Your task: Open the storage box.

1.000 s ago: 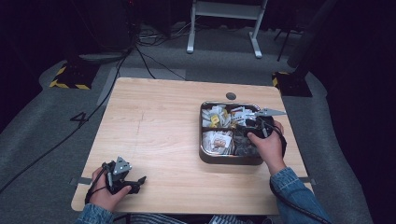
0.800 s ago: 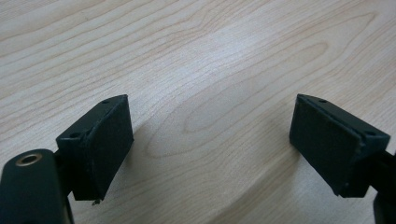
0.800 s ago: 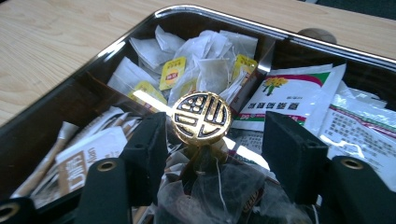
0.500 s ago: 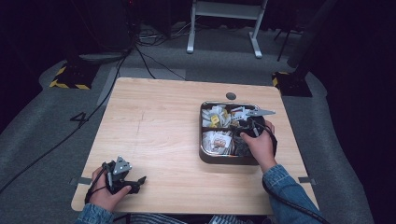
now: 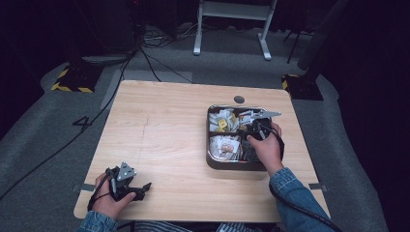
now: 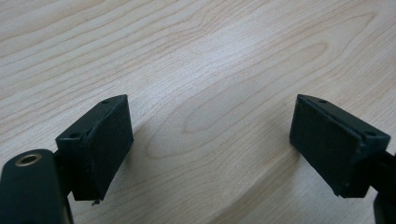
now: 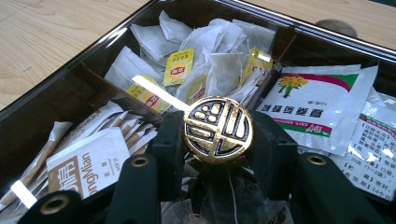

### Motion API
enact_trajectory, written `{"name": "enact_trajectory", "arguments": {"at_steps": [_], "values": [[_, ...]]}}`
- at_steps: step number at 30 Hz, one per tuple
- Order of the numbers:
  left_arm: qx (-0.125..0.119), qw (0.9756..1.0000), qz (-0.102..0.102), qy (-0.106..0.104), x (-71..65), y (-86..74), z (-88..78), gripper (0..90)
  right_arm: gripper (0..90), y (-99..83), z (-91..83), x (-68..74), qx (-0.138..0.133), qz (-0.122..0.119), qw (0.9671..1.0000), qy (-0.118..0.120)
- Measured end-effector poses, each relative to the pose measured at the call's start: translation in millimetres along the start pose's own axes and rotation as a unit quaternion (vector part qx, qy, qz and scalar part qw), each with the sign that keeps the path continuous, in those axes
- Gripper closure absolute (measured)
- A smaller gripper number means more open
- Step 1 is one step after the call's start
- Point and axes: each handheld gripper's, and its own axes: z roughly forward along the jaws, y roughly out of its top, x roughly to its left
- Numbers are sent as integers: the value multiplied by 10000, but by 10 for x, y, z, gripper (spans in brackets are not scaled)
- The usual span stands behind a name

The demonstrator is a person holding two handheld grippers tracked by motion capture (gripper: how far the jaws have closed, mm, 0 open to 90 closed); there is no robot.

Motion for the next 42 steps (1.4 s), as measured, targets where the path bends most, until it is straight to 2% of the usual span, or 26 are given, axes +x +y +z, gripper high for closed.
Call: {"name": "enact_trajectory", "arguments": {"at_steps": [15, 29, 42], "values": [[2, 10000, 20, -7, 4, 1, 1, 135, 588, 61, -105, -4, -77, 7, 10000, -26], [4, 10000, 19, -18, 6, 1, 0, 136, 589, 295, -265, -3, -330, -57, 9994, 7], [-7, 10000, 18, 7, 0, 0, 3, 135, 589, 525, -313, 111, -465, -125, 9988, 73]]}}
